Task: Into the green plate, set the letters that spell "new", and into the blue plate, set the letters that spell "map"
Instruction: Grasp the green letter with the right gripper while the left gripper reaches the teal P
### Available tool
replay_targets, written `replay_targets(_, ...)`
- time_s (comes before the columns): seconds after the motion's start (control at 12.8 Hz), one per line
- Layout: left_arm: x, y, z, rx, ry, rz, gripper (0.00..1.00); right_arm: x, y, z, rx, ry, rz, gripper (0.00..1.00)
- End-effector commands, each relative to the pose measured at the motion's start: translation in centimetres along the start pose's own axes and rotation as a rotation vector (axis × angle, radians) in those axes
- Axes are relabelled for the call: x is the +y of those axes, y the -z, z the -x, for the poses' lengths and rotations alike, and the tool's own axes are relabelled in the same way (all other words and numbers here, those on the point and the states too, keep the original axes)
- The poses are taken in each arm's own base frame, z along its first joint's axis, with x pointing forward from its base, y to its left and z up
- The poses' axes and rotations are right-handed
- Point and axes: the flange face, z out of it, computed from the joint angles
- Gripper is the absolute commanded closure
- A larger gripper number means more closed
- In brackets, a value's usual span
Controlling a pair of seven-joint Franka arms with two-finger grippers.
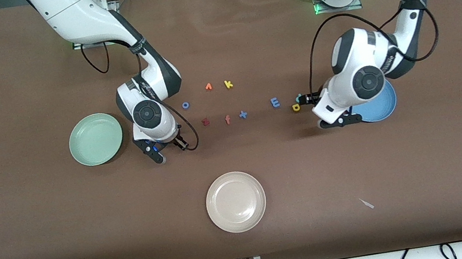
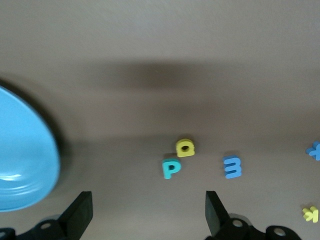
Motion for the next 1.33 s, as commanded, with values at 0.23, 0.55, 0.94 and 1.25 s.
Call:
replay_targets(0.23,1.0,-4.4,2.9,0.029,0.063,0.021,0.01,1.6,-1.5,0.6,0.010,-0.015,-0.002,0.71)
replay_targets(0.55,2.5,-6.8,2.9,0.031,0.077,0.019,0.02,1.3,-1.1,0.7,0.010,-0.012,-0.012,1.00)
replay_targets(0.94,2.3,-8.8,2.0,0.044,0.086,0.026,0.09,2.6,6.0,-2.0,0.013,0.113,0.010,1.00)
replay_targets(1.25,1.9,-10.7,2.2,0.016,0.104,0.014,0.15,8.7,9.6,-7.2,-0.028,0.299,0.119,1.00)
